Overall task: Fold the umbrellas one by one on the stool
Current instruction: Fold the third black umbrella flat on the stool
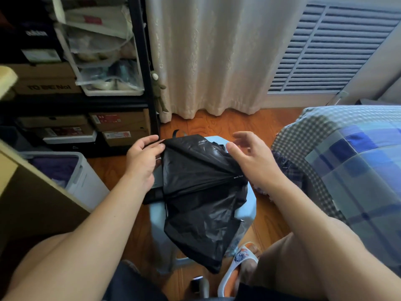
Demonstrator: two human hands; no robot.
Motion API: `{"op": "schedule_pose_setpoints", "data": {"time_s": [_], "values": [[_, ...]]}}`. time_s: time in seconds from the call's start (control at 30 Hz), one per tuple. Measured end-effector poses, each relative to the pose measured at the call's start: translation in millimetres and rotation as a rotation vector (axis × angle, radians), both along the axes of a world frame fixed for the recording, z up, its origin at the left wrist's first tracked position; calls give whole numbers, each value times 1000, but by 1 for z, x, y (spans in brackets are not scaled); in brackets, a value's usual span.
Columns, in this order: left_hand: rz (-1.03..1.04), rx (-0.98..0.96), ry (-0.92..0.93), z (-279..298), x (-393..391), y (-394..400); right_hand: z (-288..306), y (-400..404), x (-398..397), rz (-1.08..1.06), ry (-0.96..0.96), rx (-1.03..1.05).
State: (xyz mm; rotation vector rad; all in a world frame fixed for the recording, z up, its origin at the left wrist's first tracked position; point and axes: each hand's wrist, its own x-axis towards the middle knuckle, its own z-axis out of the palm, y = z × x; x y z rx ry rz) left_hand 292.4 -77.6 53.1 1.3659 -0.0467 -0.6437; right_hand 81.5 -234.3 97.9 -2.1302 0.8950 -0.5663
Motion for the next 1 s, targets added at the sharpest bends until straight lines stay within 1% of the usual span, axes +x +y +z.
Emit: {"op": "schedule_pose_setpoints", "data": {"time_s": [0.07,0.1,0.13,0.2,0.27,0.4,0.47,0.57,0.6,0.63,0.73,0.87,1.0], "values": [[8,-68,31,6,0,0,13,-3,21,187,285,-88],[9,-102,51,11,-2,2,17,-6,33,228,370,-68],[5,-135,63,14,-4,4,20,-9,44,249,395,7],[-14,-195,75,19,-6,11,28,-14,65,276,329,249],[-44,-227,57,24,-5,20,35,-20,84,317,265,438],[-75,-236,-5,32,-2,31,41,-28,109,383,199,643],[-59,-193,-54,34,-3,34,42,-28,113,393,112,667],[-25,35,-231,33,-10,37,48,-23,112,376,-33,649],[-26,97,-254,31,-14,37,49,-21,110,374,-54,632],[-30,131,-237,29,-17,38,49,-20,109,371,-65,620],[-86,100,-105,23,-21,38,48,-16,106,344,-79,599],[-63,123,-227,29,-20,40,49,-16,101,340,-93,586],[-66,80,-214,34,-18,44,52,-14,98,348,-79,579]]}}
